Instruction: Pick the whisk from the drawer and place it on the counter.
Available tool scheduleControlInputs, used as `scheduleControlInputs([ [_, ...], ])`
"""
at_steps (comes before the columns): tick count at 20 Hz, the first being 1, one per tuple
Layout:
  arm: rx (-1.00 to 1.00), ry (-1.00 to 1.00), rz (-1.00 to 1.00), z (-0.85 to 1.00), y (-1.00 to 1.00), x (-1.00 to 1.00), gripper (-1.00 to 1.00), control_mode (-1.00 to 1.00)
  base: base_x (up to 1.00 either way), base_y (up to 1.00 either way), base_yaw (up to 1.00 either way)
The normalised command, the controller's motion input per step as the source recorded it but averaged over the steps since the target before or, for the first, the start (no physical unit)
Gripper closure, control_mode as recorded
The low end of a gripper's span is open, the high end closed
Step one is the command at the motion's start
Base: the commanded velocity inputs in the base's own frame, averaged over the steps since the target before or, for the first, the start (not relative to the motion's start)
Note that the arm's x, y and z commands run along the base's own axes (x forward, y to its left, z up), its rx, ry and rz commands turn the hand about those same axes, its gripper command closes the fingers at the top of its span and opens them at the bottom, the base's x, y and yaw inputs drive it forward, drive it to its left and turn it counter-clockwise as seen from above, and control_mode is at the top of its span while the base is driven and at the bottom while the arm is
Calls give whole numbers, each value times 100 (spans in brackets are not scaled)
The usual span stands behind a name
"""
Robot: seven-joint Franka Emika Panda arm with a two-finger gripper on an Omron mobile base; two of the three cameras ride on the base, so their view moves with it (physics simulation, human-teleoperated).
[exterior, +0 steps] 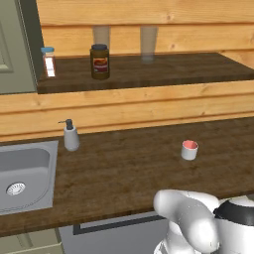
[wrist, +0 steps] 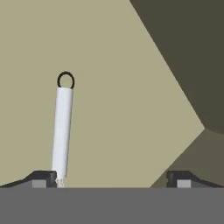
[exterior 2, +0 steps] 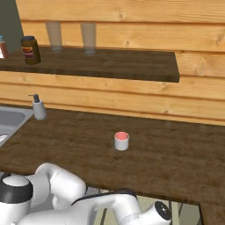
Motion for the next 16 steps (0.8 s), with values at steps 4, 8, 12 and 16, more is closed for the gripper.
scheduleControlInputs([
  [4,-7,0,0,-37,-1,2,-100,-100,0,0,0],
  [8,-5,0,0,-33,-2,6,-100,-100,0,0,0],
  [12,-4,0,0,-32,-3,1,-100,-100,0,0,0],
  [16,-5,0,-1,-23,-3,9,-100,-100,0,0,0],
])
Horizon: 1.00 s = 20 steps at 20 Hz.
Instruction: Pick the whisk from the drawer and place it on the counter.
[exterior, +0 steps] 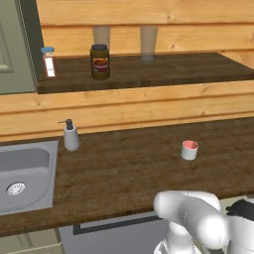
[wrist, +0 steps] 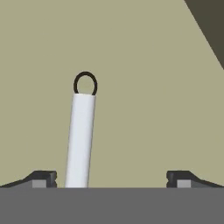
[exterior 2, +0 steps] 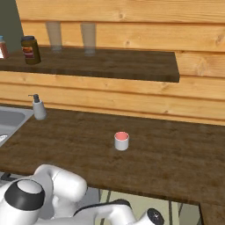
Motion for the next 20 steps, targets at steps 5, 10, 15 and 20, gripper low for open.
scheduleControlInputs([
  [5,-4,0,-3,-20,-11,0,-100,-100,0,0,0],
  [10,0,0,-4,-15,-27,0,-100,-100,0,0,0],
  [15,0,1,0,-13,-9,0,100,-100,0,0,0],
  [20,0,0,0,-4,0,-2,100,-100,0,0,0],
])
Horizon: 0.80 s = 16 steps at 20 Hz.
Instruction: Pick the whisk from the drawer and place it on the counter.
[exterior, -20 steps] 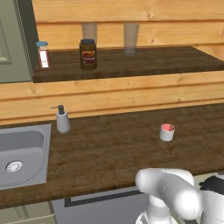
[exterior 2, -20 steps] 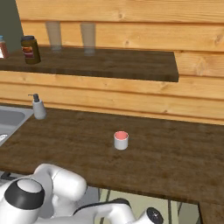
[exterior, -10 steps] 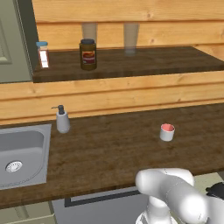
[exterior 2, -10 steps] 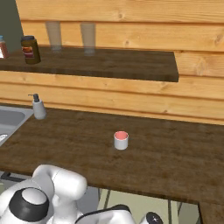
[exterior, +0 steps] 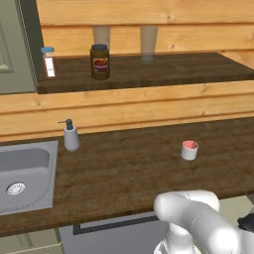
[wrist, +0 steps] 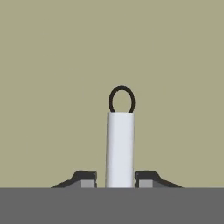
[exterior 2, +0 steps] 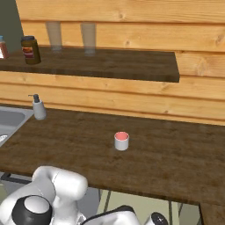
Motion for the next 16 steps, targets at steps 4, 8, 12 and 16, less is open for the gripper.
scheduleControlInputs([
  [4,0,-2,0,42,0,-21,100,-100,0,0,0],
  [8,2,-7,-1,100,-8,-31,100,-100,0,0,0],
  [12,2,-11,-5,100,-1,-10,100,-100,0,0,0],
  [16,0,-7,-10,100,28,6,100,-100,0,0,0],
])
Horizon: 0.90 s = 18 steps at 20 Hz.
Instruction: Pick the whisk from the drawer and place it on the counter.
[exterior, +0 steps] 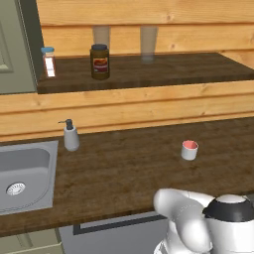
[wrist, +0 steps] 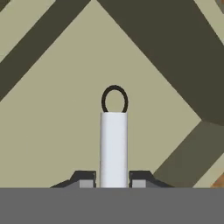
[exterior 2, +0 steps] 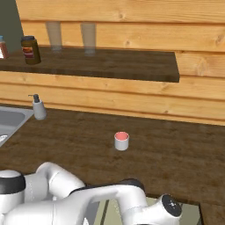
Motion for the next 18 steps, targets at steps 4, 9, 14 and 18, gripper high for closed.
scheduleControlInputs([
  [4,0,0,-10,100,56,55,100,-100,0,0,0],
  [9,-8,0,-4,98,97,74,100,-100,0,0,0],
  [14,-20,3,2,45,100,59,100,-100,0,0,0],
  [18,-14,4,21,0,100,52,100,-100,0,0,0],
])
